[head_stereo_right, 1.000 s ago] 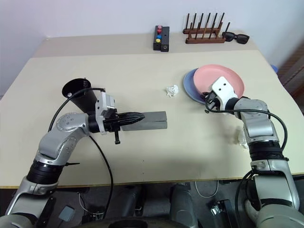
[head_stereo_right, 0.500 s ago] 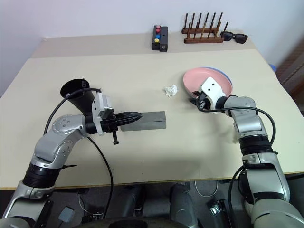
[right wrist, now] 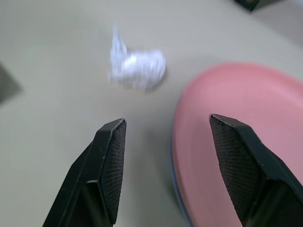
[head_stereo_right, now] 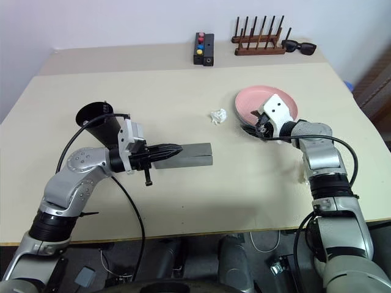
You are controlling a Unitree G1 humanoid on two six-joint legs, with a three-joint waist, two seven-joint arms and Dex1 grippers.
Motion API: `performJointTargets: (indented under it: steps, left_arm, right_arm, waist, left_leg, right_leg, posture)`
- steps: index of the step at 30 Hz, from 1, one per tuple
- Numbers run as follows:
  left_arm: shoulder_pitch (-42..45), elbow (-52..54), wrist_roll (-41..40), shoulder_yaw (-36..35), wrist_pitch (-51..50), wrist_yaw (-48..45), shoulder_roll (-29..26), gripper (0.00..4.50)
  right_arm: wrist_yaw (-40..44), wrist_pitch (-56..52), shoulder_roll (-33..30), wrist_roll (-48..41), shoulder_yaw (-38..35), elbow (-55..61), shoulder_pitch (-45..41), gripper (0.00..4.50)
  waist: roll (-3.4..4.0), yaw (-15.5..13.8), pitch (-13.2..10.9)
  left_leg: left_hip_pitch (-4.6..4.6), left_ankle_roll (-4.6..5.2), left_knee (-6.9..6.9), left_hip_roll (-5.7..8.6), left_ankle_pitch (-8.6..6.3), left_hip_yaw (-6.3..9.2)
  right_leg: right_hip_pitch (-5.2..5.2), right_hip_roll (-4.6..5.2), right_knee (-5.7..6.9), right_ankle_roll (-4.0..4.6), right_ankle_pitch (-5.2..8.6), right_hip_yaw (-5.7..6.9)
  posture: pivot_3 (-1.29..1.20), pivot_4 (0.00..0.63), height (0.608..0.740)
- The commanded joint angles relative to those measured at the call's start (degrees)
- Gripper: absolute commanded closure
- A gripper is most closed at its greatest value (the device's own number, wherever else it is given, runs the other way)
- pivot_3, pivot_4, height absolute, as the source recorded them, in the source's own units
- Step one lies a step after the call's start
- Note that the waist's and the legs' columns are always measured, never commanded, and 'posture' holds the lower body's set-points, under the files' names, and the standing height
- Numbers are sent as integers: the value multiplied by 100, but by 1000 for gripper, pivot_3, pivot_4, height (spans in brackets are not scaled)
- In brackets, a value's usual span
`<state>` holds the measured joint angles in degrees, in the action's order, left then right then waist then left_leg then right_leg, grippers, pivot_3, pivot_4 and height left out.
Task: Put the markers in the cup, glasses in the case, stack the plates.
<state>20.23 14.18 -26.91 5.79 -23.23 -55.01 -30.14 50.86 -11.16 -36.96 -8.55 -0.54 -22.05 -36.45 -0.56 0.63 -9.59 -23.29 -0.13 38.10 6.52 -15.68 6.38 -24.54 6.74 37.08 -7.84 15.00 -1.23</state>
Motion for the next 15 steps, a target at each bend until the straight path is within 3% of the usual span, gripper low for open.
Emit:
performJointTargets:
  steps: [1,15]
  left_arm:
    - [-14,161,-62,-96,52,-46,-52,4500]
    - [-41,141,-6,-114,107,22,-62,4500]
  right_arm:
    - [64,-216,47,-517,-401,596,89,1672]
    - [68,-289,4,-704,-498,938,454,1672]
  waist:
    - [0,0,0]
    - [0,-2,0]
  left_leg:
    - [0,0,0,0,0,0]
    - [0,0,0,0,0,0]
  right_leg:
    - [0,0,0,0,0,0]
    - [0,1,0,0,0,0]
  posture:
    - [0,150,740]
    - [0,150,740]
